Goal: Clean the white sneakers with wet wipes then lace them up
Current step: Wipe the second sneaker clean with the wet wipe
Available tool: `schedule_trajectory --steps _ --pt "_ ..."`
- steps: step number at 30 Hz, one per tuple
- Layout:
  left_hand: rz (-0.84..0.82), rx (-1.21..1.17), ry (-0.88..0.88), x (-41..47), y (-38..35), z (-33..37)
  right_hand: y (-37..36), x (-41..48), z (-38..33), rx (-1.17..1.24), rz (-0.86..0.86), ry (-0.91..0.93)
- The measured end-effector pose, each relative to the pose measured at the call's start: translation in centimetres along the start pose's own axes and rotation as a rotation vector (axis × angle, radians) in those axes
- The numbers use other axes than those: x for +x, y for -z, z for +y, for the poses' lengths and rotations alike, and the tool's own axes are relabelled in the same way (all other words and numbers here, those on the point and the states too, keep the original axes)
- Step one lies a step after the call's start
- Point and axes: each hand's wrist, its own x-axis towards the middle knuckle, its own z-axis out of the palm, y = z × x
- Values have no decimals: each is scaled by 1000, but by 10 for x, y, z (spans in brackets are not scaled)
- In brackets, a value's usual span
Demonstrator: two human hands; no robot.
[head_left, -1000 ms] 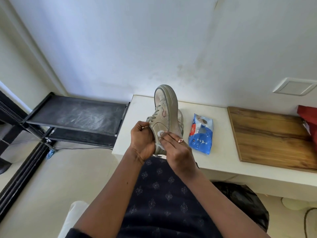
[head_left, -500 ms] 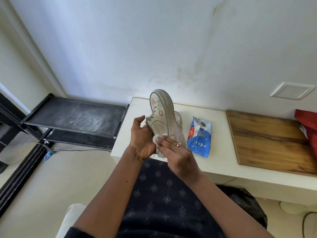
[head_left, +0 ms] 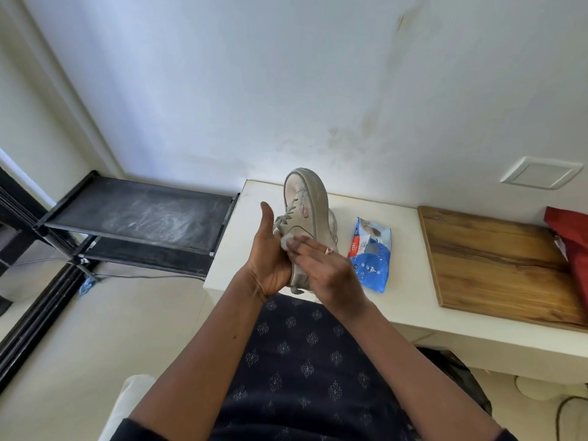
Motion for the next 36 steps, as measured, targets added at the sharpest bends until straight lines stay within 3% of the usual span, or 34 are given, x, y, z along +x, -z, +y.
schedule_trajectory --steps 6,12,15,19,24,33,36 --pt "-1 -64 -13 0 9 -2 6 -29 -3 21 -36 207" --pt "-63 -90 -18 -6 4 -8 5 18 9 94 5 -110" --pt "-80 -50 15 -9 0 -13 3 40 21 3 -78 -202" --pt "-60 -13 16 -7 -4 -18 0 46 29 -91 -40 -367" --pt "-35 -94 -3 -5 3 -20 0 22 2 -23 20 -413" --pt "37 -168 -91 -5 9 -11 -2 -28 -31 -131 51 -205" --pt "35 -158 -72 -5 5 -13 -3 -19 -26 -160 6 -272"
